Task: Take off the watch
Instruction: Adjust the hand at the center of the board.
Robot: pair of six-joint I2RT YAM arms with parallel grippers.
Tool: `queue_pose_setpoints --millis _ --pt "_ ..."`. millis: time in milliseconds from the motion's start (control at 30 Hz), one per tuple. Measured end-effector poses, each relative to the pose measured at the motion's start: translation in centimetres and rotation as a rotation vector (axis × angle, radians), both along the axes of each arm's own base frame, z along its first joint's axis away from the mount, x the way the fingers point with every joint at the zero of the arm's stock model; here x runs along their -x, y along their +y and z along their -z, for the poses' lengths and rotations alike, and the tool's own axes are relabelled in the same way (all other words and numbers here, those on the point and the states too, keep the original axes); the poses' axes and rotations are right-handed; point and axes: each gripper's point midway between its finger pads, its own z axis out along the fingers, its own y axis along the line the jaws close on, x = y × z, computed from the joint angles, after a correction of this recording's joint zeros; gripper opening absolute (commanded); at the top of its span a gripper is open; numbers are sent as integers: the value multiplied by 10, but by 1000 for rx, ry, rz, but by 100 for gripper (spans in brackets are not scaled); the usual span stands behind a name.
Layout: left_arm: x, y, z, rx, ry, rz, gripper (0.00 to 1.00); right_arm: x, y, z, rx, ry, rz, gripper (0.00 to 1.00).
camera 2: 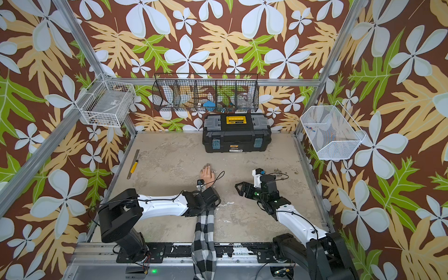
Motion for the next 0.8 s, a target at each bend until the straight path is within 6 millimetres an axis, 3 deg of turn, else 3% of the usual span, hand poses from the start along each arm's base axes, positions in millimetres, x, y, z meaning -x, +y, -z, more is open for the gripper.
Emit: queue_pose_setpoints --millis 167,367,567,800 --pt "0 -3 1 10 4 7 42 -1 0 0 1 -1 -1 91" --pt "0 -4 -1 18 3 12 26 -2 1 -2 -3 -5 -5 91" --pt "1 -6 -11 35 -5 35 19 -3 8 -6 -32 -17 -38 92" --pt "2 -10 -26 58 -25 66 18 -2 28 -14 -138 -18 -120 90"
